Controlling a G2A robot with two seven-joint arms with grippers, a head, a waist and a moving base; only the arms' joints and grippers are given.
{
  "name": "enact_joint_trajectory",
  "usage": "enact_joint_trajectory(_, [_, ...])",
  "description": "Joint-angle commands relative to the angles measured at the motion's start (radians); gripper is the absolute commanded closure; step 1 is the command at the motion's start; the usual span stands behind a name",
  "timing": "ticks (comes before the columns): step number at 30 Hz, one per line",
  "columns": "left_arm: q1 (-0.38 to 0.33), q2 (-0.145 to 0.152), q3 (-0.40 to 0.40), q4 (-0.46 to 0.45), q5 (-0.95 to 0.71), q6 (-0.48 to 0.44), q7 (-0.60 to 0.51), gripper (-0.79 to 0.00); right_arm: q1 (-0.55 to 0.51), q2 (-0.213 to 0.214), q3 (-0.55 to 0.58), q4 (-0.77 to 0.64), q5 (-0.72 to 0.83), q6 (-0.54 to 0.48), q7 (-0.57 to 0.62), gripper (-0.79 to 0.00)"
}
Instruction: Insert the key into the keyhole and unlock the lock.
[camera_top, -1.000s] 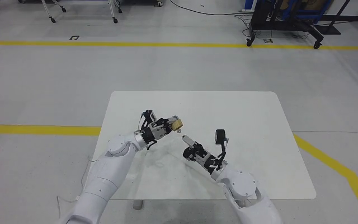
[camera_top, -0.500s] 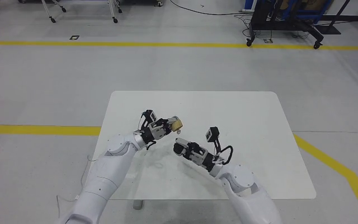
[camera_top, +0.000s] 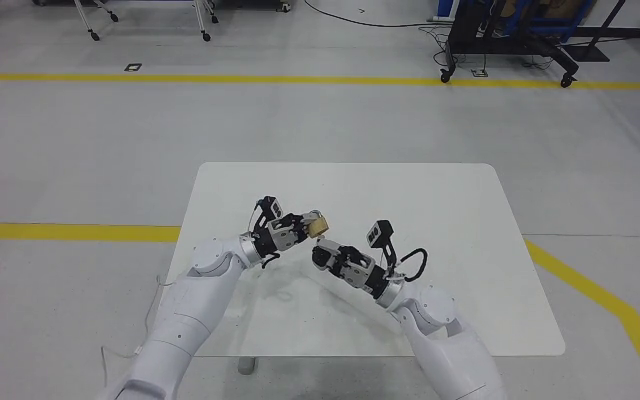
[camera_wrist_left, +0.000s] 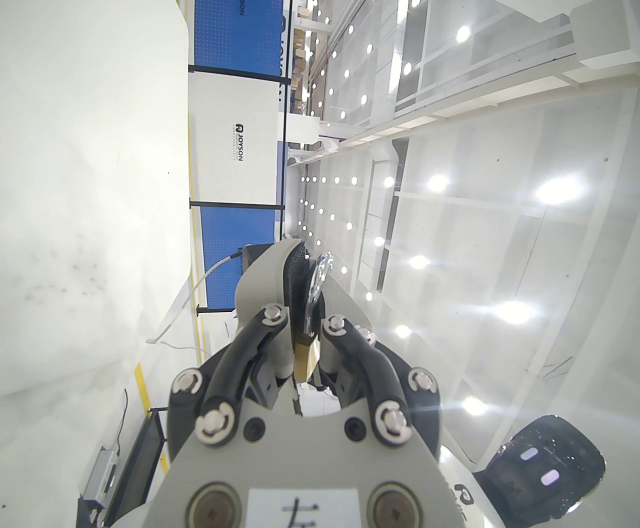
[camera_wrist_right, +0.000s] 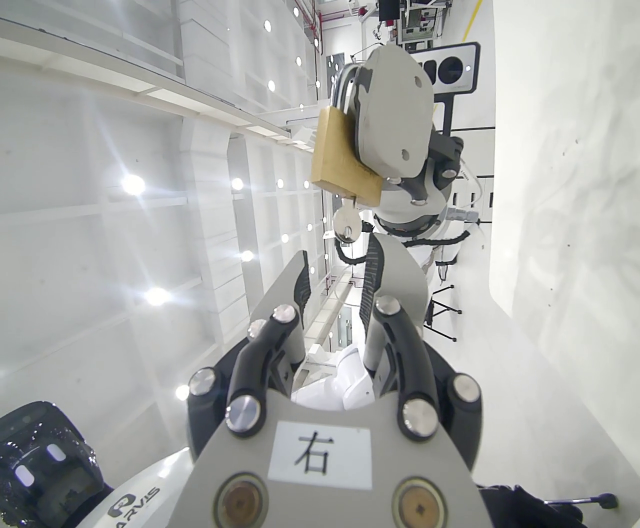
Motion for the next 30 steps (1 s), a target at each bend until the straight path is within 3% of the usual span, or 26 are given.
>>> enact_joint_trajectory(1, [-0.001, 0.000, -0.001, 0.002, -0.004, 0.001, -0.005, 0.000, 0.006, 0.001, -0.002, 0.011, 0.013, 0.007, -0.002, -0.077])
enact_joint_trajectory(3, [-0.001, 0.000, -0.001, 0.003, -0.006, 0.000, -0.008, 0.000, 0.012, 0.001, -0.004, 0.022, 0.029, 0.014, 0.003, 0.000])
enact_joint_trajectory(12, [-0.003, 0.000, 0.001, 0.006, -0.001, -0.009, -0.016, 0.000, 0.046, 0.006, -0.002, 0.066, 0.131, 0.079, 0.051, 0.000])
enact_joint_trajectory(13, [-0.003, 0.000, 0.001, 0.006, -0.001, -0.009, -0.017, 0.000, 0.047, 0.007, -0.002, 0.067, 0.132, 0.076, 0.049, -0.009])
enact_joint_trajectory(14, [-0.003, 0.000, 0.001, 0.006, -0.002, -0.009, -0.018, 0.000, 0.047, 0.007, -0.003, 0.066, 0.129, 0.070, 0.051, -0.185])
enact_joint_trajectory(17, [-0.003, 0.000, 0.001, 0.007, -0.005, -0.009, -0.018, 0.000, 0.043, 0.011, -0.003, 0.060, 0.106, 0.050, 0.056, -0.296])
enact_joint_trajectory(25, [-0.005, 0.000, 0.002, 0.008, -0.002, -0.004, -0.015, 0.000, 0.006, 0.027, 0.028, 0.021, 0.075, 0.012, 0.069, -0.308])
enact_joint_trajectory(30, [-0.006, 0.000, 0.004, 0.007, 0.005, -0.008, -0.012, 0.000, 0.010, 0.032, 0.029, 0.013, 0.073, 0.038, 0.061, -0.268])
